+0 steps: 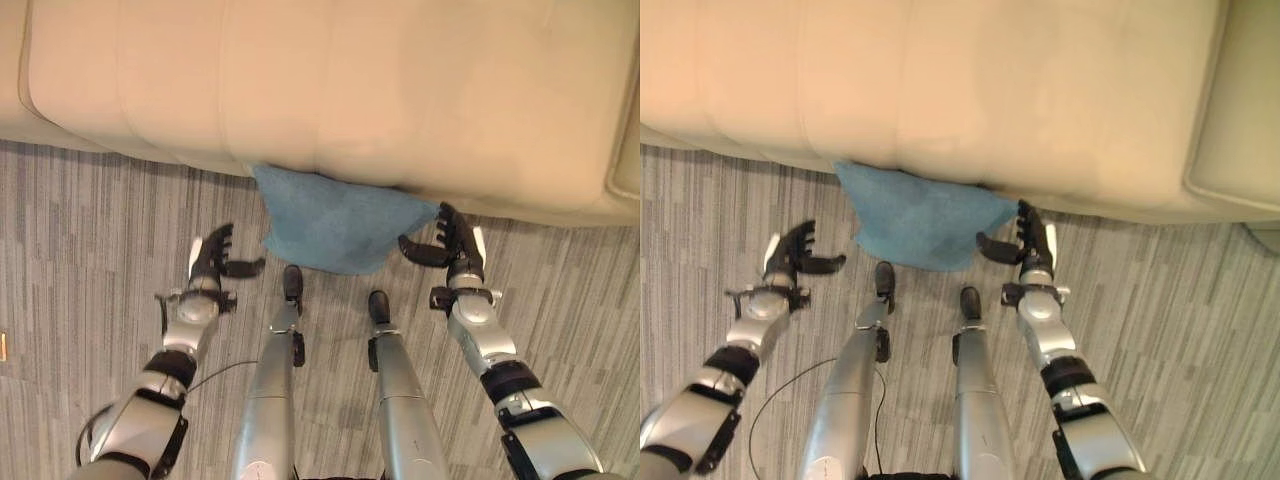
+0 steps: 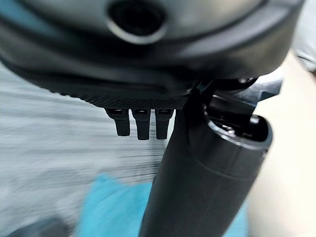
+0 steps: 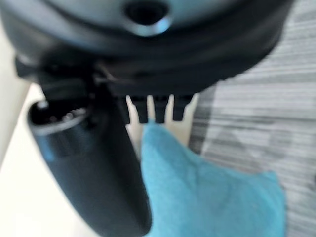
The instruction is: Pick up all the scattered cushions and arrange them neatly on the sofa.
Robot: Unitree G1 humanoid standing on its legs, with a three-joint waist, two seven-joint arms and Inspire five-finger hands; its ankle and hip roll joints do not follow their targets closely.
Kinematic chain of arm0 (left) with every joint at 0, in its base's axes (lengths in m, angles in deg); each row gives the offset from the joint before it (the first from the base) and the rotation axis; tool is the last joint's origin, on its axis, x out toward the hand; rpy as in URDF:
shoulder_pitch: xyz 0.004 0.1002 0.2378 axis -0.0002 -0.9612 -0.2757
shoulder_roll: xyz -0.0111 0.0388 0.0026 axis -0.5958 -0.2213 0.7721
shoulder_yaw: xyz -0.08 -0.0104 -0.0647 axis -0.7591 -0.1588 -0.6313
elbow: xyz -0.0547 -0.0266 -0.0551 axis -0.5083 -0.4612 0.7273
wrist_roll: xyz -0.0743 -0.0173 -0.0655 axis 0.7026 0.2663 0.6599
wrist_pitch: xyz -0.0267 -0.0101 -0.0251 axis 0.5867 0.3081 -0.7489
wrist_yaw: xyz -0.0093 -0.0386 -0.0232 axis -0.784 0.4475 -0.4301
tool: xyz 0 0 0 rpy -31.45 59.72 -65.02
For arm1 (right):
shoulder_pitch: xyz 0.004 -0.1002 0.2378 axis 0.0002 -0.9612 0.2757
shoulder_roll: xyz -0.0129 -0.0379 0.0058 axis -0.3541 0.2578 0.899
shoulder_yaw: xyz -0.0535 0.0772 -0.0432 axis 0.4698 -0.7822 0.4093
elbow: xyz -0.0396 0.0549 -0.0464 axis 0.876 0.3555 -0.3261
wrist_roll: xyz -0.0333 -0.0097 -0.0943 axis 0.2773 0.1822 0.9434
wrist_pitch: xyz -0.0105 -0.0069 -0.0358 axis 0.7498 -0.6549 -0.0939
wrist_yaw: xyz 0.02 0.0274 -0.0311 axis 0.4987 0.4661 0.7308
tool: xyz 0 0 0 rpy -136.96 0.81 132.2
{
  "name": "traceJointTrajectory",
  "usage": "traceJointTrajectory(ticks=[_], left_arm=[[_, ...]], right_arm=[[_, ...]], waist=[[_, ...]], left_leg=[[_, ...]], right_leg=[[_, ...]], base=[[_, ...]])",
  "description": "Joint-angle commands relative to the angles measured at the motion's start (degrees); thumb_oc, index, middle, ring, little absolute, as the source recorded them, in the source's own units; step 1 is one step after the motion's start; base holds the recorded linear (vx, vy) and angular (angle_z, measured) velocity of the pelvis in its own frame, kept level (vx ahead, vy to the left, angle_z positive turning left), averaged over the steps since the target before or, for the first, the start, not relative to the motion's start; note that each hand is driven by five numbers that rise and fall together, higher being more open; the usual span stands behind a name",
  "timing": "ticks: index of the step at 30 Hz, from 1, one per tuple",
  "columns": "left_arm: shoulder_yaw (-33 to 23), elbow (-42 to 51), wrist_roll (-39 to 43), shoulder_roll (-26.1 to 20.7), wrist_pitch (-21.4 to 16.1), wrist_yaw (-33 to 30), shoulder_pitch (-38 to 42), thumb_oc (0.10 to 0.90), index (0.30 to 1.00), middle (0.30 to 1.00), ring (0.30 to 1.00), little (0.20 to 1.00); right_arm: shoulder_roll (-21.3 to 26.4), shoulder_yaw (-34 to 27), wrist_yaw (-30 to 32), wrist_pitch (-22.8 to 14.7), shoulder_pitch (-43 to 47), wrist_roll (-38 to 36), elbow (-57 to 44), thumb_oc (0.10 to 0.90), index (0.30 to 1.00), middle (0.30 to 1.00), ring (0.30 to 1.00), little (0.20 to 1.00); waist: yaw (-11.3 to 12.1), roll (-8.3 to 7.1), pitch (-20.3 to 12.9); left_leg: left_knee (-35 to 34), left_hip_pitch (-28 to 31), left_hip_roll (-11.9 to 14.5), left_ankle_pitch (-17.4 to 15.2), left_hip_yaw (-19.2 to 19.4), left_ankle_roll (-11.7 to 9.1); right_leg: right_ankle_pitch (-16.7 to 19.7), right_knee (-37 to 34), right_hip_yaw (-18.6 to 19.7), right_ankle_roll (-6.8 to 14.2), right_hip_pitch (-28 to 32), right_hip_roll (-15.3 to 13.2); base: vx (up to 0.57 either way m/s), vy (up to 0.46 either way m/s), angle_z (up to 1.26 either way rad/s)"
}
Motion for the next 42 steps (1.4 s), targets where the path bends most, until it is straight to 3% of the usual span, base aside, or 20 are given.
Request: traceJointTrajectory(ticks=[1, 9, 12, 15, 21, 22, 23, 25, 31, 35, 37, 38, 39, 42], left_arm=[[1.25, 0.34, -0.14, -1.05, -3.69, -2.09, 3.72, 0.8, 0.9, 0.9, 0.9, 0.9], [6.84, -8.51, 5.85, -1.18, -1.5, 0.39, 17.85, 0.8, 0.9, 0.9, 0.9, 0.9], [8.62, -12.11, 6.22, -0.62, -0.2, 1.38, 21.15, 0.8, 0.9, 0.9, 0.9, 0.9], [10.6, -15.57, 9.81, 1.47, 2.19, 3.64, 24.93, 0.8, 0.9, 0.9, 0.9, 0.9], [12.33, -16.56, 14.97, 4.82, 4.21, 9.5, 27.57, 0.8, 0.9, 0.9, 0.9, 0.9], [12.2, -16.49, 15.73, 5.61, 4.21, 10.19, 27.48, 0.649, 0.674, 0.674, 0.674, 0.674], [12.17, -16.48, 16.05, 6.36, 4.07, 10.89, 27.28, 0.4, 0.3, 0.3, 0.3, 0.3], [12.27, -16.27, 16.41, 7.05, 3.75, 12.02, 26.5, 0.4, 0.3, 0.3, 0.3, 0.3], [9.61, -10.62, 19.55, 6.99, 1.96, 11.17, 22.07, 0.4, 0.3, 0.3, 0.3, 0.3], [3.64, 4.35, 22.11, 7.11, -2.23, 10.28, 9.28, 0.4, 0.3, 0.3, 0.3, 0.3], [3.69, 4.63, 22.04, 7.17, -2.17, 10.16, 8.87, 0.4, 0.3, 0.3, 0.3, 0.3], [1.75, 15.55, 24.01, 9.51, -3.99, 12.26, -0.97, 0.4, 0.3, 0.3, 0.3, 0.3], [1.21, 18.11, 23.98, 10.23, -4.66, 12.87, -4.18, 0.4, 0.3, 0.3, 0.3, 0.3], [0.73, 23.56, 25.63, 13.24, -4.98, 15.55, -11.79, 0.4, 0.3, 0.3, 0.3, 0.3]], right_arm=[[4.99, -0.34, 4.33, -3.44, 3.8, 0.29, -0.32, 0.8, 0.9, 0.9, 0.9, 0.9], [3.88, 8.2, 2.5, -2.04, 16.59, -7.94, 7.95, 0.8, 0.9, 0.9, 0.9, 0.9], [3.14, 12.0, 1.41, -0.11, 19.42, -9.2, 10.75, 0.8, 0.9, 0.9, 0.9, 0.9], [0.01, 17.68, -1.25, 2.26, 22.94, -15.07, 12.75, 0.8, 0.9, 0.9, 0.9, 0.9], [-4.27, 24.41, -10.47, 2.29, 26.86, -26.87, 12.09, 0.8, 0.9, 0.9, 0.9, 0.9], [-5.49, 24.89, -11.95, 2.02, 26.98, -28.48, 12.07, 0.598, 0.596, 0.596, 0.596, 0.596], [-6.31, 25.73, -13.42, 1.89, 27.41, -29.38, 12.5, 0.4, 0.3, 0.3, 0.3, 0.3], [-7.27, 26.64, -14.14, 1.34, 28.29, -29.64, 12.59, 0.4, 0.3, 0.3, 0.3, 0.3], [-7.63, 23.36, -10.78, -1.86, 24.32, -25.08, 7.02, 0.4, 0.3, 0.3, 0.3, 0.3], [-5.92, 11.85, -8.02, -6.17, 8.96, -18.4, -5.3, 0.4, 0.3, 0.3, 0.3, 0.3], [-5.94, 11.85, -7.9, -6.05, 8.49, -18.25, -5.64, 0.4, 0.3, 0.3, 0.3, 0.3], [-5.41, 5.39, -8.93, -7.76, -3.64, -14.8, -15.1, 0.4, 0.3, 0.3, 0.3, 0.3], [-5.14, 3.73, -8.8, -7.96, -7.55, -12.32, -17.78, 0.4, 0.3, 0.3, 0.3, 0.3], [-5.33, -0.74, -9.34, -8.14, -17.32, -7.65, -23.61, 0.4, 0.3, 0.3, 0.3, 0.3]], waist=[[-0.07, 3.4, -1.13], [-0.38, 4.8, -1.13], [-0.46, 4.53, -1.13], [-0.51, 4.02, -1.13], [-0.52, 3.33, -1.13], [-0.43, 3.37, -1.13], [-0.33, 3.33, -1.13], [-0.34, 3.21, -1.13], [-0.81, 2.73, -1.13], [-1.33, 2.67, -1.13], [-1.3, 2.65, -1.13], [-1.81, 2.23, -1.17], [-1.83, 2.01, -1.13], [-2.68, 0.98, -3.96]], left_leg=[[5.69, -5.48, 1.34, -8.92, -3.77, -3.42], [8.94, -16.71, 0.98, -8.81, -4.49, -3.58], [9.37, -18.91, 0.89, -8.61, -4.51, -3.6], [10.22, -21.7, 1.11, -8.32, -4.65, -3.58], [11.02, -23.42, 0.99, -7.76, -4.77, -3.56], [11.01, -23.33, 1.02, -7.72, -4.75, -3.56], [10.85, -23.02, 1.11, -7.63, -4.77, -3.56], [10.65, -22.31, 1.21, -7.5, -4.91, -3.63], [9.12, -17.97, 1.46, -7.74, -4.7, -3.53], [7.71, -9.43, 0.99, -9.2, -3.99, -3.21], [7.58, -9.04, 0.99, -9.22, -3.96, -3.2], [6.52, -0.79, 1.02, -10.84, -3.67, -2.9], [5.6, 1.29, 1.28, -9.13, -3.31, -2.62], [3.4, 10.16, 1.54, -10.67, -2.46, -2.35]], right_leg=[[-3.13, -0.49, -2.31, -0.31, -1.22, 0.01], [-3.63, 3.63, -2.51, -0.27, -12.52, 0.4], [-3.35, 4.1, -2.8, -0.21, -14.83, 0.69], [-2.79, 4.41, -3.32, -0.41, -17.65, 1.11], [-1.94, 4.59, -3.51, -0.59, -19.65, 2.06], [-1.77, 4.6, -3.59, -0.62, -19.75, 2.11], [-1.56, 4.46, -3.59, -0.64, -19.55, 2.15], [-1.29, 3.88, -3.51, -0.75, -18.7, 2.35], [-0.78, 2.03, -3.33, -0.84, -14.86, 2.88], [-0.87, -1.05, -3.1, -0.86, -6.16, 2.85], [-0.86, -1.2, -3.08, -0.86, -5.77, 2.83], [-0.81, -3.88, -2.93, -0.65, 2.32, 2.31], [1.34, -5.57, -2.97, -0.53, 4.43, 2.18], [1.95, -9.98, -2.1, 0.22, 13.61, 1.04]], base=[[-0.02, 0.02, -0.06], [0.0, -0.004, 0.0], [0.0, -0.034, -0.01], [0.0, -0.021, -0.05], [0.0, -0.005, -0.02], [0.0, 0.0, 0.0], [0.0, 0.0, 0.0], [0.0, 0.0, 0.0], [0.0, 0.0, 0.0], [0.0, 0.01, -0.04], [0.04, 0.029, -0.05], [0.0, 0.062, -0.06], [0.06, 0.09, -0.08], [0.14, 0.084, -0.09]])
